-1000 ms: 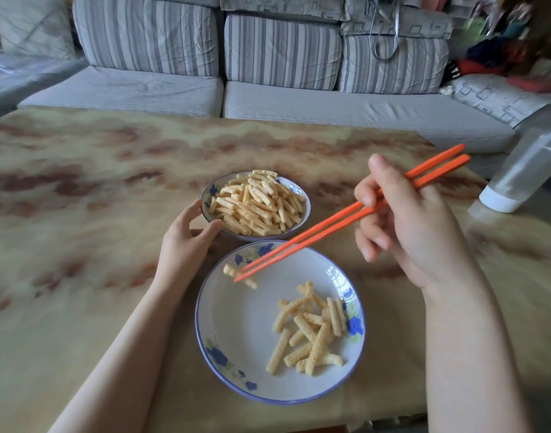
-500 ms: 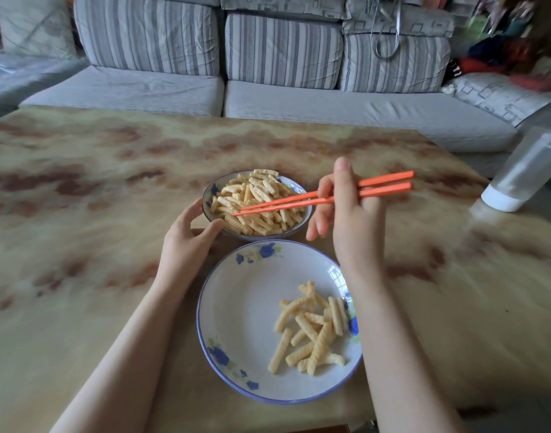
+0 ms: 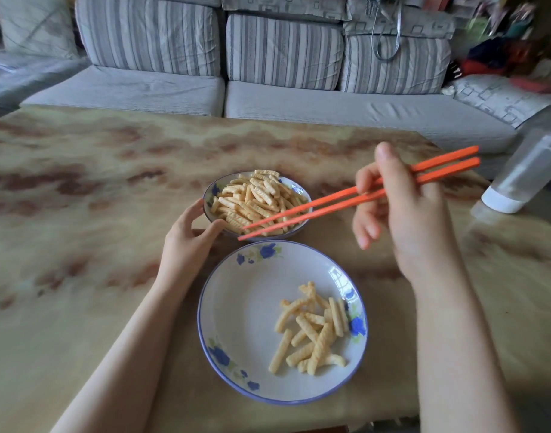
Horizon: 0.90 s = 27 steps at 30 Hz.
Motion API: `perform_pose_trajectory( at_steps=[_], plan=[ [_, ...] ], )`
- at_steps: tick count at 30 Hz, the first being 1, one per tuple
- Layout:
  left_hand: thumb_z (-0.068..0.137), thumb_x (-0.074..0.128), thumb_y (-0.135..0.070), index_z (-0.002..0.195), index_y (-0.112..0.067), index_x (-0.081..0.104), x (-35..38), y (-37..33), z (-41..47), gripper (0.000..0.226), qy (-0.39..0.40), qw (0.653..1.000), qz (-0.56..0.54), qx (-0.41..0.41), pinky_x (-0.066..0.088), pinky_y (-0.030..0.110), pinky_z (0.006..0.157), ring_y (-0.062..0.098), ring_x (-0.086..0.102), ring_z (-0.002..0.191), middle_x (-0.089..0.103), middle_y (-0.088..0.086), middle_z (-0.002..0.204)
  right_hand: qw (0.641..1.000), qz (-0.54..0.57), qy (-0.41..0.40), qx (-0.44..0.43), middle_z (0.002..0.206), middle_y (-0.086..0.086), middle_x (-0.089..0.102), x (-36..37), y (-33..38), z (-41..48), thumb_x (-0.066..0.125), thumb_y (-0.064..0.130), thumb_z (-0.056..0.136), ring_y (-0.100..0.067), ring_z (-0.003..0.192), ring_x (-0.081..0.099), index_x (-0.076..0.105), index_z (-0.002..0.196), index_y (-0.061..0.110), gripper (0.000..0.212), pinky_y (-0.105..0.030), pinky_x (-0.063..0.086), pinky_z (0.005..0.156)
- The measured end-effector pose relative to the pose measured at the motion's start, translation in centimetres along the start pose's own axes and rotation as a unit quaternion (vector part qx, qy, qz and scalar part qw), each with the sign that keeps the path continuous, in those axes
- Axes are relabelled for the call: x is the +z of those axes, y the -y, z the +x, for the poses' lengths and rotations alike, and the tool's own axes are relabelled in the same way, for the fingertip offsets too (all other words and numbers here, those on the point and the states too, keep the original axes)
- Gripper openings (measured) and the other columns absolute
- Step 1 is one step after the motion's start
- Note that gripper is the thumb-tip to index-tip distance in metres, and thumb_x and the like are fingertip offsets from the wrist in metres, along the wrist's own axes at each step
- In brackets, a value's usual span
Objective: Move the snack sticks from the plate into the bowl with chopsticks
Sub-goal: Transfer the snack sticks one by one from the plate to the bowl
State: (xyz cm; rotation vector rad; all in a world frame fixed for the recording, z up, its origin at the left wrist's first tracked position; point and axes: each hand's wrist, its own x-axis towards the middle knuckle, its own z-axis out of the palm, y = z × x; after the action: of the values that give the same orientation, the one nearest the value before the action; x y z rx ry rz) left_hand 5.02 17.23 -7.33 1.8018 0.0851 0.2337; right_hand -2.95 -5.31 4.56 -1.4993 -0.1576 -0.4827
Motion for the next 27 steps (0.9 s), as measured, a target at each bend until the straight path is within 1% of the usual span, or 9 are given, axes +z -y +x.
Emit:
perform_pose_trajectory(
  at_steps=[3,6,10,13,15,18,20,24,27],
  plan=[
    [0.089,0.067,-0.022,0.136,-0.027,0.056,0.0,0.0,0.0,0.048,-0.002,1.0,-0.004,-0.002,0.049,0.01,0.062,0.004,0.069,0.065,0.074,-0.003,0.094,0.999,-0.021,0.018,0.024,0.059,-0.011,0.043,-2.6,1.2,-0.3,0.045,0.032,0.097,-0.013,0.027,0.03,0.053,0.057,0.016,0.045,-0.018,0.028,0.031],
    [0.09,0.067,-0.023,0.137,-0.027,0.055,0.0,0.0,0.0,0.049,-0.002,1.0,-0.006,-0.005,0.051,0.02,0.068,0.011,0.071,0.071,0.074,0.0,0.097,0.997,-0.055,0.037,0.047,0.061,-0.005,0.047,-4.4,2.1,-0.7,0.047,0.036,0.092,-0.01,0.027,0.027,0.05,0.061,0.01,0.04,-0.017,0.026,0.031],
    [0.09,0.067,-0.022,0.137,-0.026,0.055,0.0,0.0,0.0,0.049,-0.003,1.0,-0.003,-0.002,0.054,0.021,0.07,0.013,0.072,0.073,0.073,-0.001,0.108,0.99,-0.096,0.07,0.074,0.042,0.004,0.039,-5.0,2.3,-1.0,0.045,0.037,0.09,-0.01,0.026,0.022,0.045,0.064,0.003,0.043,-0.016,0.022,0.032],
    [0.09,0.068,-0.022,0.138,-0.025,0.054,0.0,-0.1,0.0,0.05,-0.002,1.0,-0.006,-0.005,0.053,0.026,0.074,0.015,0.072,0.076,0.073,-0.001,0.105,0.983,-0.122,0.089,0.103,0.034,0.0,0.025,-4.9,2.2,-1.0,0.047,0.042,0.089,-0.014,0.025,0.02,0.049,0.061,0.007,0.045,-0.017,0.021,0.032],
    [0.09,0.068,-0.022,0.138,-0.024,0.054,0.0,-0.2,-0.1,0.05,-0.002,1.0,-0.005,-0.008,0.054,0.029,0.077,0.015,0.072,0.076,0.073,-0.003,0.1,0.981,-0.13,0.094,0.112,0.034,0.0,0.025,-4.7,2.0,-1.0,0.047,0.041,0.091,-0.015,0.026,0.021,0.049,0.062,0.006,0.045,-0.017,0.022,0.032],
    [0.09,0.068,-0.023,0.137,-0.026,0.055,0.0,-0.2,-0.2,0.049,-0.002,1.0,0.0,-0.005,0.056,0.03,0.081,0.01,0.071,0.073,0.073,-0.007,0.098,0.983,-0.129,0.074,0.104,0.045,-0.008,0.032,-4.5,1.6,-0.9,0.046,0.035,0.096,-0.013,0.028,0.023,0.046,0.061,0.007,0.044,-0.018,0.024,0.032],
    [0.09,0.068,-0.023,0.135,-0.027,0.056,0.0,-0.3,-0.3,0.047,-0.004,1.0,0.0,-0.002,0.053,0.023,0.075,0.002,0.07,0.068,0.07,-0.017,0.088,0.988,-0.114,0.051,0.095,0.06,-0.014,0.038,-4.4,1.4,-0.7,0.046,0.032,0.098,-0.012,0.029,0.024,0.045,0.059,0.01,0.045,-0.019,0.025,0.032],
    [0.09,0.068,-0.021,0.134,-0.029,0.058,0.0,-0.3,-0.2,0.046,-0.001,1.0,-0.009,-0.007,0.053,0.024,0.075,0.007,0.072,0.069,0.07,-0.017,0.083,0.996,-0.05,-0.004,0.074,0.06,0.003,0.046,-4.3,1.3,-0.4,0.044,0.028,0.101,-0.009,0.029,0.025,0.042,0.062,0.011,0.042,-0.019,0.026,0.032],
    [0.09,0.068,-0.021,0.134,-0.029,0.057,0.0,-0.2,-0.2,0.046,-0.002,1.0,-0.008,-0.004,0.052,0.019,0.07,-0.001,0.069,0.066,0.069,-0.019,0.082,0.996,0.007,-0.072,0.047,0.06,0.007,0.047,-3.9,1.0,-0.1,0.041,0.023,0.103,-0.007,0.03,0.025,0.04,0.066,0.012,0.038,-0.017,0.027,0.033]
  ],
)
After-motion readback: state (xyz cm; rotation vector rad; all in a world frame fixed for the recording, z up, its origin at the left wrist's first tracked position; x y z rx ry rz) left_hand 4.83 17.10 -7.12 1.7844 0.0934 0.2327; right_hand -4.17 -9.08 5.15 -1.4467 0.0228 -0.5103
